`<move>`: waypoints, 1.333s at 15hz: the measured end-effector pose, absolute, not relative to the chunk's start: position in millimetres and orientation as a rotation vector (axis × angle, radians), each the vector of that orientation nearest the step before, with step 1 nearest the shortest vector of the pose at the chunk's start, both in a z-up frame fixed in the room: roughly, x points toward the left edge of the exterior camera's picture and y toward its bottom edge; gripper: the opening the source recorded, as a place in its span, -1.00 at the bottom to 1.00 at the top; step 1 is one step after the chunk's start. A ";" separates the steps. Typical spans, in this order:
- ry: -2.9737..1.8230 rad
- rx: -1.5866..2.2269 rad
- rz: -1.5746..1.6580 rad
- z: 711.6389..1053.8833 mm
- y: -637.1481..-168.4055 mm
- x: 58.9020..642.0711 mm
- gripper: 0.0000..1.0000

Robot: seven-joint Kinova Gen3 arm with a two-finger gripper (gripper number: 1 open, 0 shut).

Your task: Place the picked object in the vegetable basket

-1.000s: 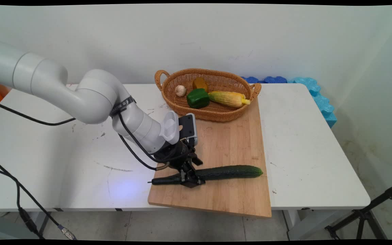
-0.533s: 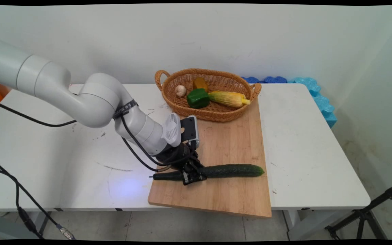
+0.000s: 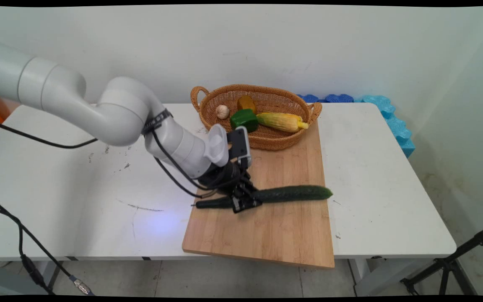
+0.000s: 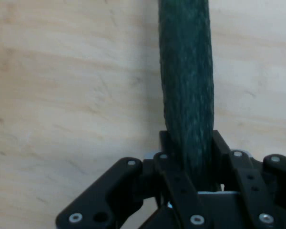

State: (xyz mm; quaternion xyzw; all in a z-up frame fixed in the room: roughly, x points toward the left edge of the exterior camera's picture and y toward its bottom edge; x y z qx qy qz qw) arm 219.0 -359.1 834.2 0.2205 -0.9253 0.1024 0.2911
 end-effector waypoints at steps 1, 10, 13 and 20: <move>-2.461 0.586 0.288 839.7 -362.2 219.8 -1.00; -2.425 0.536 0.414 892.3 -396.8 244.8 -1.00; -2.429 0.507 0.470 905.7 -416.3 260.9 -1.00; -2.457 0.441 0.602 915.1 -471.1 299.2 -1.00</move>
